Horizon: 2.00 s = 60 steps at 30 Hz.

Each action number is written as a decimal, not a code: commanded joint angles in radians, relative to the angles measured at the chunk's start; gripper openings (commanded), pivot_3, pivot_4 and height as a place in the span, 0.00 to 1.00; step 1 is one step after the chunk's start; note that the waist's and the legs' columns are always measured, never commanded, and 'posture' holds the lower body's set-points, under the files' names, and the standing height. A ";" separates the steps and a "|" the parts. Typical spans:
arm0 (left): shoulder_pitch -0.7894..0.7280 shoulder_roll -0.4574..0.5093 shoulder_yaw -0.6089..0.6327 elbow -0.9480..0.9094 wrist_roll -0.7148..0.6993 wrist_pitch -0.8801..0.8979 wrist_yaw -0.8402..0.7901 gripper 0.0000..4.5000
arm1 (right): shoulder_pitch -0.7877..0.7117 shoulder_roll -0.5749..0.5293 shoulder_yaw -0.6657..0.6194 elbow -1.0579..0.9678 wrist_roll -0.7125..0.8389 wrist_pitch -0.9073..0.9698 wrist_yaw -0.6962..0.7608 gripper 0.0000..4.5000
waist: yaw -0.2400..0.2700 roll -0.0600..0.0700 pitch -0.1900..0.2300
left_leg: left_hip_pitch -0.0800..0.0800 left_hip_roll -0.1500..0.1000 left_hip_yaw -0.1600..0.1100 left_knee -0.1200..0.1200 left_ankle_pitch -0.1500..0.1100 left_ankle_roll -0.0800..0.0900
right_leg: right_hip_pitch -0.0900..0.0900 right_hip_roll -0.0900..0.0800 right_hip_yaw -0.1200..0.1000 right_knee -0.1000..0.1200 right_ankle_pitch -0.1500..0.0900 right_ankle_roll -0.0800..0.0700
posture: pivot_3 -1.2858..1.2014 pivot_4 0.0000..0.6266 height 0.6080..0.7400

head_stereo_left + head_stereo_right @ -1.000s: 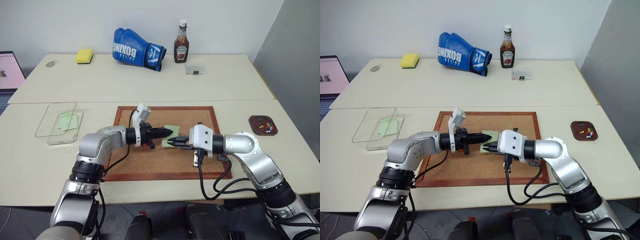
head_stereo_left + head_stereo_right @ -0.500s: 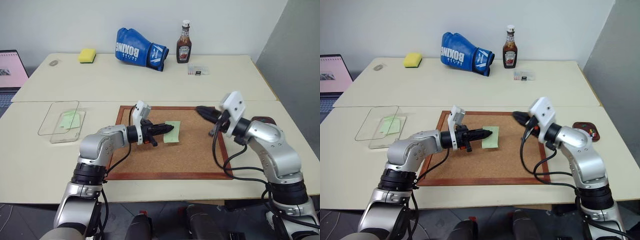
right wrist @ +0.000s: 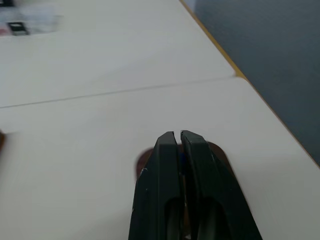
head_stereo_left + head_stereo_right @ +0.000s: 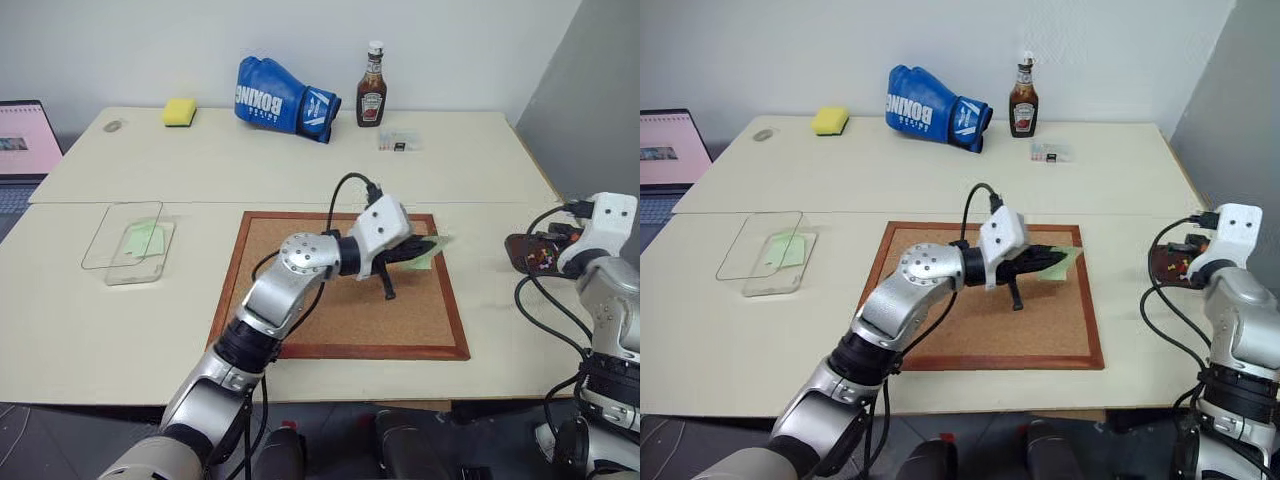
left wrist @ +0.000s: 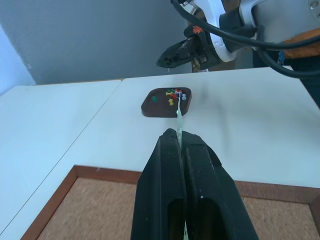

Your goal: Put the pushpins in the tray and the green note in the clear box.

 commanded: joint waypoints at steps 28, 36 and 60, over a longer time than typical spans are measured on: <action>0.020 -0.142 -0.050 -0.028 0.130 0.042 0.130 0.00 | -0.155 -0.051 0.027 0.370 0.069 -0.204 0.056 0.73 | -0.016 0.002 0.000 | 0.000 0.000 0.000 0.000 0.000 0.000 | 0.001 0.000 0.001 0.000 0.001 0.001 | 0.52 0.24 1.00; 0.008 -0.142 -0.044 -0.016 0.131 0.038 0.131 0.00 | -0.149 -0.052 0.038 0.376 0.064 -0.213 0.054 1.00 | -0.016 0.002 0.000 | 0.000 0.000 0.000 0.000 0.000 0.000 | 0.001 0.000 0.001 0.000 0.001 0.001 | 0.52 0.24 1.00; 0.016 -0.133 -0.049 -0.026 0.134 0.043 0.126 0.00 | -0.073 -0.119 0.229 0.444 -0.106 -0.458 0.108 1.00 | -0.016 0.002 0.000 | 0.001 0.000 0.000 0.000 0.000 0.000 | 0.001 0.000 0.001 0.000 0.001 0.001 | 0.52 0.24 1.00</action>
